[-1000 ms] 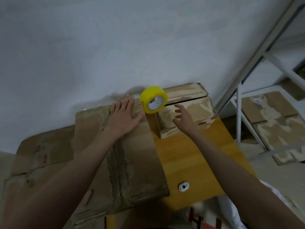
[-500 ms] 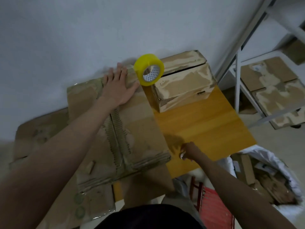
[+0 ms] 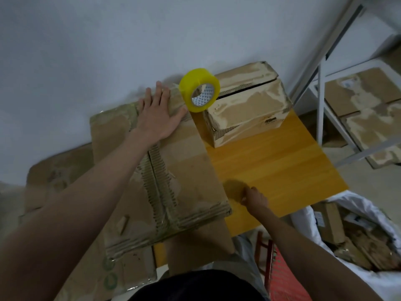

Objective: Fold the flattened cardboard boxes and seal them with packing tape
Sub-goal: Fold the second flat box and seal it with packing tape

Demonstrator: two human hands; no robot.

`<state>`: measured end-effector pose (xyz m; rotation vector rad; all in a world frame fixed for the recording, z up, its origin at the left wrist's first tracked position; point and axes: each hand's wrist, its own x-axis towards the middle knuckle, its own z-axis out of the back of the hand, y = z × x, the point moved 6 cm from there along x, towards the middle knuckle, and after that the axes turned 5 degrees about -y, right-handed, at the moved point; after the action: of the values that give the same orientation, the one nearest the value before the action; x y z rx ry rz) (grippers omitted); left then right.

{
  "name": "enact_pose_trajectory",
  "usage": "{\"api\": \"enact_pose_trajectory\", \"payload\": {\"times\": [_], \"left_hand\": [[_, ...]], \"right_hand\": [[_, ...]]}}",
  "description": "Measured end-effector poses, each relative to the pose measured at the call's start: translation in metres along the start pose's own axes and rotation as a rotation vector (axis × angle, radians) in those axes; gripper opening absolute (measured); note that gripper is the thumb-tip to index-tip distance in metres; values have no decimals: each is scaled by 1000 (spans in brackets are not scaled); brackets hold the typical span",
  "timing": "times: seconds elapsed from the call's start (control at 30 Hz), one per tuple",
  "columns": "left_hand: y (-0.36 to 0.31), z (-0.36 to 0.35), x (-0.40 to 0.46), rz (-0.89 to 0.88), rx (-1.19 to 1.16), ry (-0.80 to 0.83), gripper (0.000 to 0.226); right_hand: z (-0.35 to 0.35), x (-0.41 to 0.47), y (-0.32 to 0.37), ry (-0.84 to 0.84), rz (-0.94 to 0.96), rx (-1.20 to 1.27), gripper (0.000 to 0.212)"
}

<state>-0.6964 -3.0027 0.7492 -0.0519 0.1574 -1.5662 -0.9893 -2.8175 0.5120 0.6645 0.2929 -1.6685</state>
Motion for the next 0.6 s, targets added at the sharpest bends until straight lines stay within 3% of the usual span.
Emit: {"api": "enact_pose_trajectory", "payload": {"times": [0.1,0.27,0.37,0.47,0.6], "left_hand": [[-1,2,0,-3,9,7,90],[0,8,1,-32,6,36,93],[0,17,10,-46,-10,39,84],[-7,37,44,-97,-82,12,64],[-22,59,97,-162,-324,114,44]], "right_hand": [[51,10,21,-177,25,274,29],[189,4,78,-539,238,906,18],[251,-2,108,-559,327,1117,13],[289,1,138,-537,386,1141,20],[307,16,173,-464,383,1166,21]]}}
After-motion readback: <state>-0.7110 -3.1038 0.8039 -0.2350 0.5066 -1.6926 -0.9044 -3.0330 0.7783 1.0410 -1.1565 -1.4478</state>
